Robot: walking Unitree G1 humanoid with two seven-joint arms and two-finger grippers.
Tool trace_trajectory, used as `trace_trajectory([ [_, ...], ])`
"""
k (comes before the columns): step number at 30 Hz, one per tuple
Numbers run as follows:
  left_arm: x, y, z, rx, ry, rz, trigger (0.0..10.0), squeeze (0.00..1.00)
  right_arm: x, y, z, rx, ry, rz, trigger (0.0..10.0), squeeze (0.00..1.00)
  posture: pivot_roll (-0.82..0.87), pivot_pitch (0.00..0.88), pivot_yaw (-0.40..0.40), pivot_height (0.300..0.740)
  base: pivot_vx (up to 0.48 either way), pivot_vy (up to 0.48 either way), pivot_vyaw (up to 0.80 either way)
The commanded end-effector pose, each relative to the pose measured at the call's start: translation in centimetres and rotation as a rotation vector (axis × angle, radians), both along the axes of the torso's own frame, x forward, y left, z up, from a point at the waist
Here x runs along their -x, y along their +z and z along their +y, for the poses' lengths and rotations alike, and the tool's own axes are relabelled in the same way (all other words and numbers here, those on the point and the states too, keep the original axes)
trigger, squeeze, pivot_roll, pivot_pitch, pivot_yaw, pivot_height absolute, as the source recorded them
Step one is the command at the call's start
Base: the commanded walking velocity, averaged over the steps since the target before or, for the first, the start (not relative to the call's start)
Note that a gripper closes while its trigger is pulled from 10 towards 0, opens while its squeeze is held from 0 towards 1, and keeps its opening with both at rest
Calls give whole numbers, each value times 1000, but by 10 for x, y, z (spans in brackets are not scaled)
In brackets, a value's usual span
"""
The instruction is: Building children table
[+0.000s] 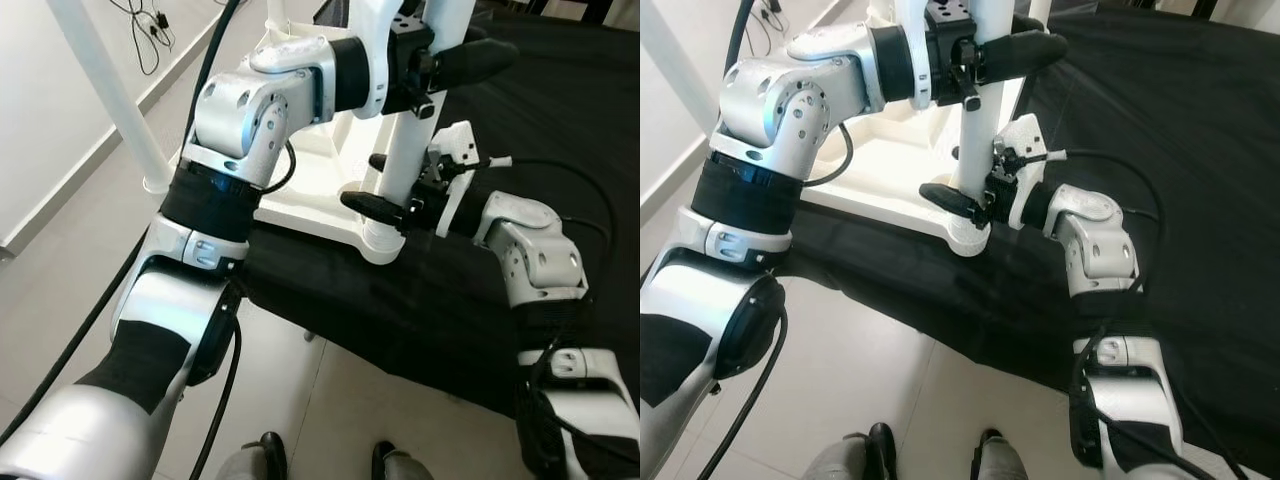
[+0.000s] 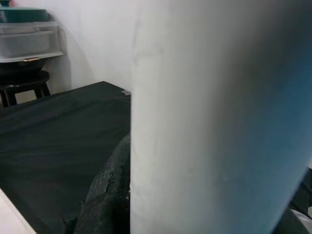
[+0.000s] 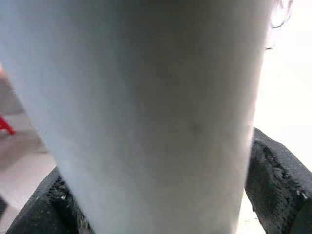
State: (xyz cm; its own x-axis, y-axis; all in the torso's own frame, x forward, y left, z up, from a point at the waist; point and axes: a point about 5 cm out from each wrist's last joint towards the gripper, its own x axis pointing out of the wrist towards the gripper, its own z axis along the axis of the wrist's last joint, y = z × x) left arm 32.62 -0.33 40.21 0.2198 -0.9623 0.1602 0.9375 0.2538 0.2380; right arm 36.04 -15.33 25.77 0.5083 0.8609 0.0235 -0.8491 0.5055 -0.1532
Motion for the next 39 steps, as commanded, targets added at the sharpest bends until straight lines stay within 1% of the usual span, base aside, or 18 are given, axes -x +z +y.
trace_trajectory([
  [1, 18, -4, -27, -59, -161, 25, 0, 0, -2, 9, 27, -5, 132, -37, 10000, 0, -1, 243, 66, 740, 0, 0, 0],
  [2, 19, -4, -27, -63, -165, 23, 0, 0, -4, 8, 26, -6, 151, -36, 2275, 0, 1, 245, 66, 740, 0, 0, 0],
  [3, 19, -4, -27, -63, -165, 23, 0, 0, -4, 8, 26, -6, 151, -36, 2275, 0, 1, 245, 66, 740, 0, 0, 0],
  [4, 19, -4, -27, -66, -169, 22, 0, 0, -5, 6, 24, -9, 186, -33, 0, 0, -1, 246, 68, 740, 0, 0, 0],
  [11, 19, -6, -28, -74, -165, 14, 0, 0, -6, 0, 17, -9, 213, -29, 0, 0, -2, 247, 67, 740, 0, 0, 0],
  [12, 19, -6, -27, -71, -163, 22, 0, 141, -7, -1, 15, -9, 203, -33, 0, 0, -4, 247, 67, 740, 0, 0, 0],
  [14, 18, -7, -27, -69, -163, 28, 0, 141, -8, -2, 14, -8, 197, -36, 0, 0, -4, 247, 67, 740, 0, 0, 0],
  [15, 16, -7, -26, -70, -144, 35, 8549, 1000, -8, -4, 13, 27, 151, -59, 0, 0, -3, 248, 63, 740, 0, 0, 0],
  [17, 14, -8, -25, -71, -130, 39, 8549, 1000, -8, -6, 12, 53, 120, -77, 0, 0, -3, 248, 63, 740, 0, 0, 0],
  [18, 12, -8, -24, -73, -109, 40, 10000, 1000, -7, -7, 11, 68, 85, -85, 0, 0, -9, 248, 55, 740, 0, 0, 0],
  [21, 10, -8, -24, -74, -96, 41, 10000, 1000, -7, -8, 11, 73, 71, -90, 0, 0, -9, 248, 55, 740, 0, 0, 0],
  [22, 8, -9, -22, -67, -77, 43, 10000, 0, -2, -22, 10, 96, -41, -33, 0, 0, -5, 255, 28, 740, 0, 0, 0],
  [24, 4, -9, -17, -53, -34, 50, 10000, 0, 8, -61, 8, 176, -680, 131, 0, 0, 7, 258, 25, 740, 0, 0, 0],
  [25, 3, -9, -16, -50, -24, 52, 10000, 0, 15, -69, 2, 205, -872, 164, 0, 0, 7, 258, 25, 740, 0, 0, 0],
  [26, 3, -9, -16, -50, -24, 52, 10000, 0, 15, -69, 2, 205, -872, 164, 0, 0, 7, 258, 25, 740, 0, 0, 0],
  [27, 1, -9, -14, -53, -17, 55, 10000, 0, 36, -81, 13, 171, -909, 206, 0, 0, 7, 259, 33, 740, 0, 0, 0],
  [29, -2, -9, -11, -60, -10, 55, 10000, 0, 59, -88, 29, 109, -832, 227, 0, 0, 7, 259, 33, 740, 0, 0, 0],
  [39, -3, -9, -16, -76, -15, 29, 10000, 0, 42, -78, 31, 62, -874, 179, 0, 0, -18, 237, 45, 740, 0, 0, 0],
])
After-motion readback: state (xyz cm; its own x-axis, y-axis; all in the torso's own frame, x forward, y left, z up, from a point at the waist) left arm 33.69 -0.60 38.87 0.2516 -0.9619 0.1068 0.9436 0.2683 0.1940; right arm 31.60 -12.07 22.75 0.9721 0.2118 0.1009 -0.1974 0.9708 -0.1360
